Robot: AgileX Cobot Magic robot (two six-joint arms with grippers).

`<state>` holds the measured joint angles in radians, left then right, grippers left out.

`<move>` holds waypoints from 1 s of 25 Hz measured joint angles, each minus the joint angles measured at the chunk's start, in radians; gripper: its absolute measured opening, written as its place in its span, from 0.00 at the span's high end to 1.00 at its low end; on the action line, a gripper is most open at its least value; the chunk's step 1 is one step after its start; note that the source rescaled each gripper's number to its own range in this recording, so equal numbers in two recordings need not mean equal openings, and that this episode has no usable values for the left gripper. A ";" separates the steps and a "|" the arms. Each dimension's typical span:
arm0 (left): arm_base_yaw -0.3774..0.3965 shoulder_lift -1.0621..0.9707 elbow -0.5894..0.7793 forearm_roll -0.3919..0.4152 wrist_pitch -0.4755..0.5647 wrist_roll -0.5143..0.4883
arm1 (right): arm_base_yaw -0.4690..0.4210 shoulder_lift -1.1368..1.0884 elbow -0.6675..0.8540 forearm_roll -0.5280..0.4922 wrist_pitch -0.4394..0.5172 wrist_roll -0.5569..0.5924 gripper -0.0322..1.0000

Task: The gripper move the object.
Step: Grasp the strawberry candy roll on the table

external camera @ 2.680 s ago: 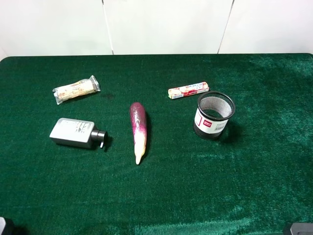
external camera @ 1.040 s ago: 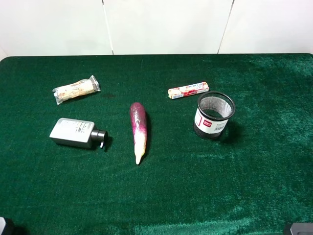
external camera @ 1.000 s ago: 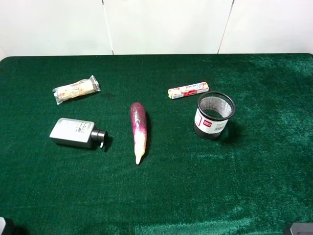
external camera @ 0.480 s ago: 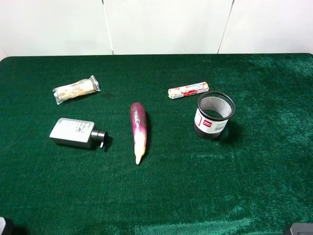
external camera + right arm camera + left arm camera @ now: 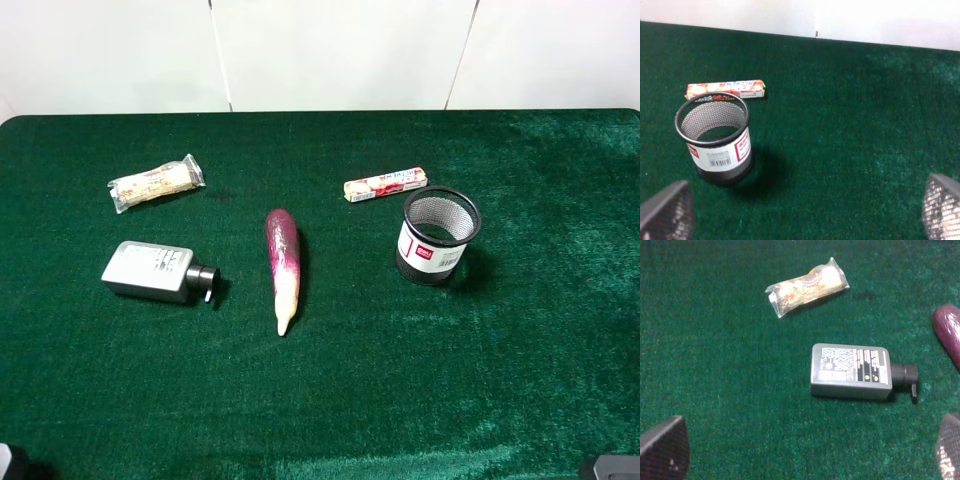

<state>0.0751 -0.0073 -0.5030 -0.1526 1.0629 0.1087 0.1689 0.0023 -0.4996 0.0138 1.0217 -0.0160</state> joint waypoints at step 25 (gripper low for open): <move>0.000 0.000 0.000 0.000 0.000 0.000 | 0.000 1.202 -0.693 0.069 -0.050 -0.435 0.00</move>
<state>0.0751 -0.0073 -0.5030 -0.1526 1.0629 0.1087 0.1689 1.2042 -1.1929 0.0833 0.9718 -0.4515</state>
